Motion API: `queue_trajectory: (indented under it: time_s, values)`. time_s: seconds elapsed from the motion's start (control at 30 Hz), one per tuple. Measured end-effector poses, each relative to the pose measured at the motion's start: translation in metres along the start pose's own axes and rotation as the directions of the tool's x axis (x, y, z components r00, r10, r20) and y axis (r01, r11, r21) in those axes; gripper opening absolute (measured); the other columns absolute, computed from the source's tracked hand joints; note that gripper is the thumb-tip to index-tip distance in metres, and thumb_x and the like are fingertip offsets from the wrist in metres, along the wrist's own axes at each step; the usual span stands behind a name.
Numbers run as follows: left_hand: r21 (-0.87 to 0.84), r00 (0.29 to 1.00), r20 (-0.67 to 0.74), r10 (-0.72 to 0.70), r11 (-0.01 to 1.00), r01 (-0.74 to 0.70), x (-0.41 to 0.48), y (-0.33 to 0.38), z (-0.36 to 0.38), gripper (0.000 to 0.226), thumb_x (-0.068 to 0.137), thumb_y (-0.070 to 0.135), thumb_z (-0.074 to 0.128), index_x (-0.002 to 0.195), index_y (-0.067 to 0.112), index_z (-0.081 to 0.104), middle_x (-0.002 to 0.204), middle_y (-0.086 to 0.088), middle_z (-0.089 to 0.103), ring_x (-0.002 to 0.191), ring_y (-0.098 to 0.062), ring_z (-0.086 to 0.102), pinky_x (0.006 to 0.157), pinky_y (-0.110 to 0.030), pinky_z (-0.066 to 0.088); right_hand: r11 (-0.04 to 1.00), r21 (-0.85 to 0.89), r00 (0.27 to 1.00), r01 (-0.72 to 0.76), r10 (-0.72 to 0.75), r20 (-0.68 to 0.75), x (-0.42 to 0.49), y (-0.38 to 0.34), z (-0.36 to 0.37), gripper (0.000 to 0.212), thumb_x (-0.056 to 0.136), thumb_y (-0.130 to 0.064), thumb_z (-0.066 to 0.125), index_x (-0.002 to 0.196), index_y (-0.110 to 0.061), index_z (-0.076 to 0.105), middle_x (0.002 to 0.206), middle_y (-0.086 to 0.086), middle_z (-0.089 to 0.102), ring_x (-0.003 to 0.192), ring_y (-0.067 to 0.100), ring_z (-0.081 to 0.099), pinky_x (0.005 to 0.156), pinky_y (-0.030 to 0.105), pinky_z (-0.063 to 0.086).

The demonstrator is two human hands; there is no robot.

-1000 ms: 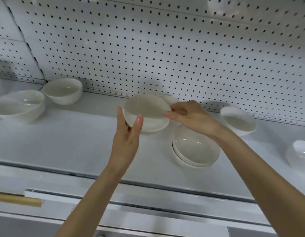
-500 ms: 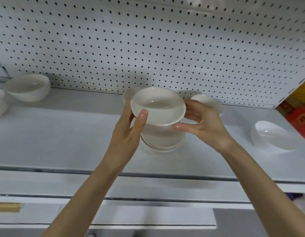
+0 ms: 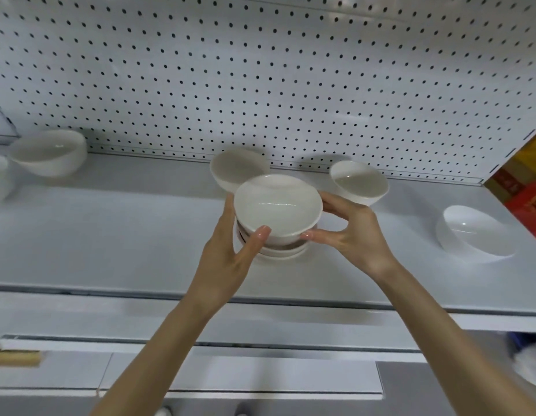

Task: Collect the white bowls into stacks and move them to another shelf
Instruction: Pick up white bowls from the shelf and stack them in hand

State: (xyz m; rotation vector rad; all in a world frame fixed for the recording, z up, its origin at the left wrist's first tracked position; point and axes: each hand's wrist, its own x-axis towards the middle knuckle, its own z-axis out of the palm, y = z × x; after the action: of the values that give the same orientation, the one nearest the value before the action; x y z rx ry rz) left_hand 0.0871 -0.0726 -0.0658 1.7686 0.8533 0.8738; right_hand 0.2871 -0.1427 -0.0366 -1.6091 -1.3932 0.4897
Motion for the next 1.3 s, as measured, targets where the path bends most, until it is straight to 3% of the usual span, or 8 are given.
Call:
queue_trajectory:
  time_s: [0.1,0.27,0.37,0.6,0.73,0.87,1.07,1.3]
  values:
    - [-0.006,1.0,-0.006,0.009,1.0,-0.009,0.0,-0.003,0.002,0.075,0.073,0.07,0.042,0.14,0.051,0.015,0.132,0.033,0.039,0.106,0.037,0.032,0.08,0.01,0.026,1.0,0.007,1.0,-0.009,0.009,0.005,-0.001,0.005,0.002,0.061,0.056,-0.043,0.081,0.112,-0.047,0.057,0.107,-0.038,0.063,0.112,-0.01,0.056,0.094,0.008,0.041]
    - [-0.072,1.0,-0.009,-0.003,0.997,0.003,0.0,-0.013,0.007,0.081,0.075,0.068,0.049,0.147,0.042,0.022,0.143,0.024,0.041,0.13,0.006,0.039,0.096,-0.004,0.034,0.999,0.025,0.999,-0.033,0.032,0.014,-0.004,0.016,0.004,0.064,0.061,-0.029,0.086,0.115,-0.047,0.057,0.109,-0.04,0.061,0.114,-0.01,0.055,0.098,0.009,0.039]
    - [-0.121,1.0,-0.014,0.005,0.993,-0.007,-0.001,-0.016,0.009,0.077,0.075,0.065,0.052,0.145,0.042,0.028,0.141,0.029,0.039,0.131,0.006,0.038,0.099,-0.004,0.033,0.995,0.078,0.997,-0.067,0.065,0.033,-0.004,0.021,0.005,0.068,0.061,-0.032,0.084,0.123,-0.039,0.056,0.119,-0.026,0.063,0.117,0.0,0.057,0.1,0.015,0.042]
    - [-0.296,0.988,-0.035,-0.148,0.946,0.132,0.007,-0.016,0.013,0.08,0.074,0.063,0.057,0.145,0.04,0.03,0.144,0.021,0.044,0.131,0.001,0.043,0.111,-0.044,0.037,0.876,0.386,0.944,-0.29,0.196,0.264,-0.01,0.025,0.01,0.07,0.082,-0.027,0.071,0.143,-0.031,0.036,0.137,-0.004,0.054,0.113,0.01,0.062,0.092,0.04,0.054]
    - [-0.303,0.995,-0.007,-0.097,0.949,0.09,0.011,-0.014,0.011,0.069,0.077,0.061,0.053,0.141,0.04,0.038,0.136,0.018,0.052,0.126,-0.002,0.048,0.108,-0.036,0.042,0.852,0.448,0.959,-0.271,0.199,0.202,-0.012,0.024,0.026,0.061,0.085,-0.008,0.07,0.139,-0.025,0.046,0.13,-0.001,0.059,0.111,0.022,0.065,0.083,0.042,0.058]
    - [-0.251,0.992,-0.074,-0.099,0.965,0.077,0.008,-0.023,-0.009,0.076,0.072,0.066,0.052,0.141,0.039,0.037,0.133,0.021,0.052,0.121,0.004,0.05,0.092,-0.01,0.045,0.841,0.47,0.959,-0.267,0.186,0.211,-0.005,0.016,0.048,0.06,0.085,-0.003,0.068,0.136,-0.028,0.049,0.128,-0.006,0.061,0.106,0.021,0.066,0.085,0.046,0.057]
    - [-0.143,0.969,-0.224,-0.104,0.987,0.073,0.006,-0.049,-0.072,0.075,0.073,0.065,0.053,0.141,0.036,0.039,0.133,0.018,0.054,0.121,-0.006,0.053,0.102,-0.034,0.046,0.826,0.496,0.949,-0.268,0.136,0.285,0.02,-0.012,0.109,0.06,0.084,-0.008,0.071,0.135,-0.031,0.048,0.123,-0.016,0.063,0.109,0.017,0.065,0.083,0.038,0.058]
    - [-0.11,0.959,-0.267,-0.096,0.992,0.069,0.014,-0.058,-0.115,0.07,0.075,0.061,0.051,0.138,0.035,0.039,0.121,0.03,0.05,0.104,0.02,0.051,0.079,-0.002,0.042,0.782,0.519,0.925,-0.346,0.191,0.329,0.039,-0.026,0.148,0.06,0.085,-0.022,0.07,0.137,-0.033,0.042,0.132,-0.006,0.056,0.112,0.012,0.063,0.086,0.036,0.057]
